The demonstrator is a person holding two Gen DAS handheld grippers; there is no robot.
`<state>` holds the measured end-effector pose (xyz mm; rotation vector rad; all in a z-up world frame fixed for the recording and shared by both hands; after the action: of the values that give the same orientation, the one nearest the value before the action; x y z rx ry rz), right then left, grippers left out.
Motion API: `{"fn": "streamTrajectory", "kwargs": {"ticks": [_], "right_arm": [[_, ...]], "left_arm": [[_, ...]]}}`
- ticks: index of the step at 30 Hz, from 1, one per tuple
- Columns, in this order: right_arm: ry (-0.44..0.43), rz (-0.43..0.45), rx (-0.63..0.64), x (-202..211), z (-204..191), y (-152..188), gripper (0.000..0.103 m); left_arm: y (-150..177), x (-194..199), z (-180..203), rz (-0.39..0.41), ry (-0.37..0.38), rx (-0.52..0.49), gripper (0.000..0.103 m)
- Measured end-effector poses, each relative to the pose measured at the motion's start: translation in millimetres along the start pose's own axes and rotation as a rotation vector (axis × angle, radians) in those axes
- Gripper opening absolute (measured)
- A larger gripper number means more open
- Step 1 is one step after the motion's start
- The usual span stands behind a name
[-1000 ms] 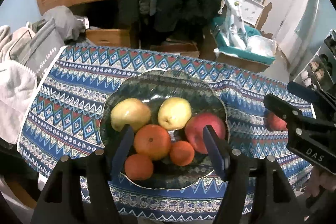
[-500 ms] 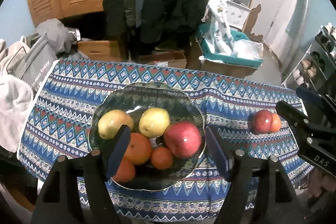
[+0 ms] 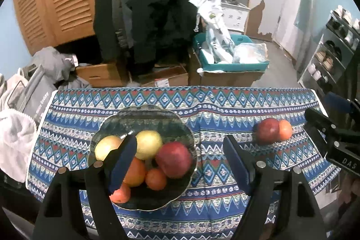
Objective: Organize fruits
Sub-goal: 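Withdraw both open tools from the plate toward the red apple and orange on the cloth, then grasp the red apple with the left tool while the right tool grasps the orange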
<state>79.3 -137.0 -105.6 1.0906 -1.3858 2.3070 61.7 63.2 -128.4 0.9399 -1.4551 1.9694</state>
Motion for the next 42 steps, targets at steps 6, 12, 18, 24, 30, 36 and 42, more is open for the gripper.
{"fn": "streamTrajectory", "kwargs": {"ticks": [6, 12, 18, 24, 30, 36, 42], "right_arm": [[0.037, -0.012, -0.049, 5.4, 28.3, 18.7, 0.081], [0.067, -0.033, -0.101, 6.2, 57.2, 40.6, 0.081], [0.092, -0.050, -0.139, 7.3, 79.6, 59.0, 0.081], [0.108, -0.066, -0.172, 7.7, 98.4, 76.1, 0.081], [0.109, -0.092, -0.196, 1.9, 111.5, 93.1, 0.081], [0.098, -0.145, -0.221, -15.8, 119.4, 112.6, 0.082], [0.077, -0.210, -0.245, -41.4, 124.7, 131.2, 0.082]], "left_arm": [[3.1, -2.0, 23.8, -0.012, 0.012, -0.034, 0.080], [7.9, -6.9, 49.4, -0.033, 0.028, -0.065, 0.080], [14.8, -13.8, 72.6, -0.052, 0.029, -0.104, 0.080], [18.2, -19.4, 95.5, -0.070, 0.040, -0.127, 0.080], [23.1, -30.6, 116.6, -0.096, 0.049, -0.148, 0.086], [33.1, -52.3, 133.3, -0.130, 0.033, -0.180, 0.087], [44.9, -80.9, 149.0, -0.207, 0.052, -0.172, 0.087]]}}
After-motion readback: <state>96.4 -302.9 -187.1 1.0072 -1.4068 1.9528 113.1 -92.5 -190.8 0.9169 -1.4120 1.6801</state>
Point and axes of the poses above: each gripper's, at about its wrist camera, not at the fingertips, and x roughly against the way its jaws point, z to its right, y to its underside, the point moved 7 cm from there along -x, roughly the way its jaws point, and after that the axes turned 15 degrees about x, right-handed, at the moved point
